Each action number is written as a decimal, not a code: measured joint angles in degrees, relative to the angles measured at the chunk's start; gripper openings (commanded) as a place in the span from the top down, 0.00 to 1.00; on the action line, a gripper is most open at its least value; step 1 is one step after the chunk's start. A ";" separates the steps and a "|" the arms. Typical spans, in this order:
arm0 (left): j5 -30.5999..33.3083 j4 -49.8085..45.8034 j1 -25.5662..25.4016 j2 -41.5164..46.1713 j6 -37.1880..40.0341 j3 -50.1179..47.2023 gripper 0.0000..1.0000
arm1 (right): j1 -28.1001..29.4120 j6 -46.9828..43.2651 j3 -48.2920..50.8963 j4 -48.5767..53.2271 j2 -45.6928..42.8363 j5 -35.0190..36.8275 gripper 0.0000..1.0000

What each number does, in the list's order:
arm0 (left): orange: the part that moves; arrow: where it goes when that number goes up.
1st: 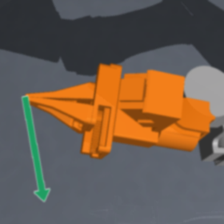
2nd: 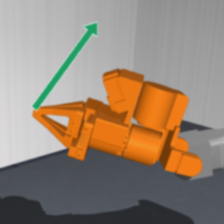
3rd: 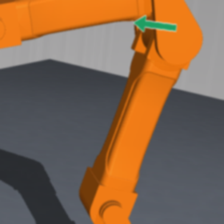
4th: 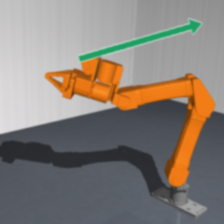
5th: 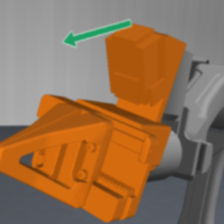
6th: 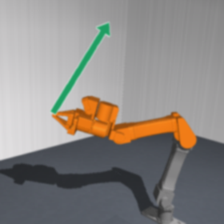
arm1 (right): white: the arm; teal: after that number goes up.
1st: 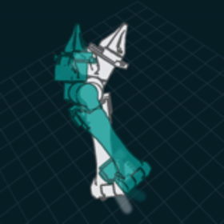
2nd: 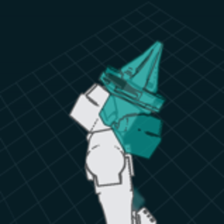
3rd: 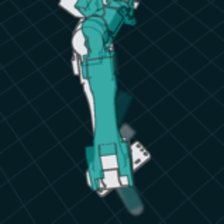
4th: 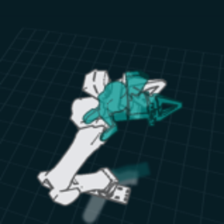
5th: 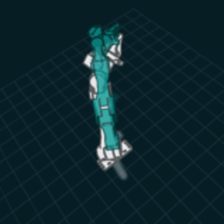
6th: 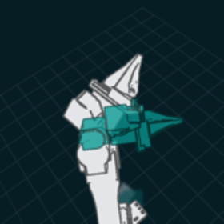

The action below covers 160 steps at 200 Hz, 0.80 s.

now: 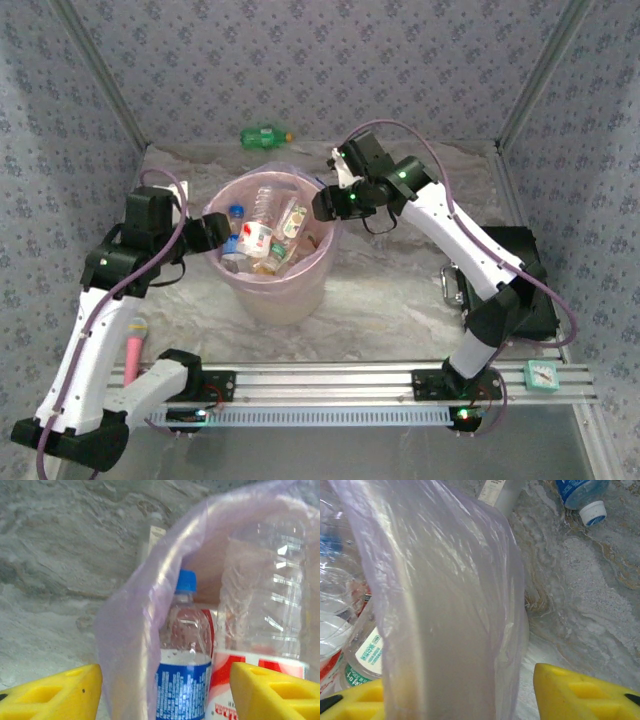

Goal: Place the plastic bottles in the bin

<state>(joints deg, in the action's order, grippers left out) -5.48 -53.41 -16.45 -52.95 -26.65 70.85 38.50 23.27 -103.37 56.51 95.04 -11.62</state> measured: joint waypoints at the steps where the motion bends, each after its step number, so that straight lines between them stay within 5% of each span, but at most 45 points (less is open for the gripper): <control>1: -0.04 0.00 0.00 0.00 -0.02 -0.02 0.35 | 0.00 0.00 0.02 0.00 -0.02 -0.02 0.48; 62: -2.97 1.01 -1.62 -1.36 -1.95 -1.09 0.39 | -1.60 1.81 3.54 -3.19 -2.34 -0.85 0.53; 160: -0.55 12.85 -20.28 -15.56 -4.50 2.12 0.39 | -16.92 0.55 13.66 2.67 -15.17 0.37 0.55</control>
<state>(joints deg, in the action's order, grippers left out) -6.02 -40.56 -36.73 -68.51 -31.16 72.97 21.58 23.81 -89.71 59.18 79.88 -11.25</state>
